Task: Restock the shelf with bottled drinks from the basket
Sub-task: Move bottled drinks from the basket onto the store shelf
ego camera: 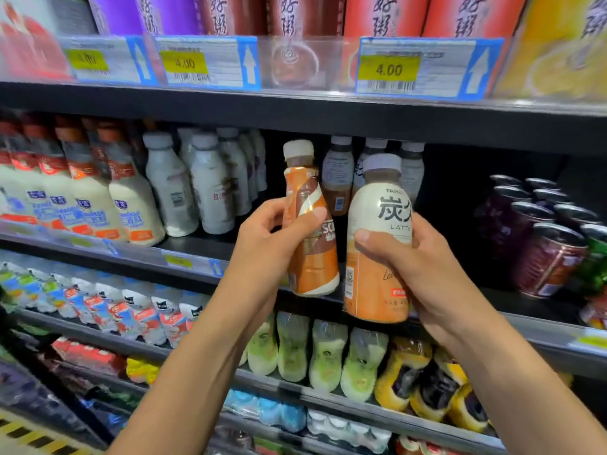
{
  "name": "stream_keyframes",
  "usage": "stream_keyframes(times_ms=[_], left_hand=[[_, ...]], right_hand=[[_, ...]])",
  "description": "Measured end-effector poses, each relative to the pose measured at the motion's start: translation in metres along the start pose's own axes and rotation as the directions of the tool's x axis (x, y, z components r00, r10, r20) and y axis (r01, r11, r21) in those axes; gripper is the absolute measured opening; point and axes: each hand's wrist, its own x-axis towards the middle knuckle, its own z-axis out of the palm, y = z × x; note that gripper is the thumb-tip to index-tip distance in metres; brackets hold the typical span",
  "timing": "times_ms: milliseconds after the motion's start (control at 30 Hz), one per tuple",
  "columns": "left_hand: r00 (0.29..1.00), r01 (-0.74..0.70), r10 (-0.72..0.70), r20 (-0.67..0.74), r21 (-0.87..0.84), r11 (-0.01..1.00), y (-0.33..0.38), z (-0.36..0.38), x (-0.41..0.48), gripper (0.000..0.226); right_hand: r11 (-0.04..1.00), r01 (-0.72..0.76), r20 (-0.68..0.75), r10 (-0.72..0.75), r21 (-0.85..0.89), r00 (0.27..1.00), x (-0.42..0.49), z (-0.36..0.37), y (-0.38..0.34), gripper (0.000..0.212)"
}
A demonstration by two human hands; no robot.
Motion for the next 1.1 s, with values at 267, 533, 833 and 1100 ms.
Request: stream_keyframes(times_ms=[267, 533, 833, 1100], left_hand=[[0.997, 0.029, -0.034, 0.068, 0.081, 0.996, -0.004, -0.022, 0.089, 0.028], [0.994, 0.081, -0.096, 0.046, 0.257, 0.963, -0.035, -0.028, 0.189, 0.020], [0.998, -0.050, 0.024, 0.062, 0.465, 0.884, -0.059, -0.013, 0.247, 0.041], [0.997, 0.005, -0.037, 0.068, 0.418, 0.908, -0.076, -0.006, 0.284, 0.040]], right_hand=[[1.000, 0.017, -0.244, -0.016, -0.001, 0.970, 0.043, 0.006, -0.003, 0.041], [0.983, 0.002, -0.443, -0.085, -0.186, 0.893, 0.089, -0.007, 0.009, 0.092], [0.920, -0.149, -0.482, -0.048, -0.363, 0.875, 0.114, -0.016, 0.025, 0.088], [0.931, -0.132, -0.459, -0.043, -0.341, 0.887, 0.126, -0.031, 0.031, 0.066]])
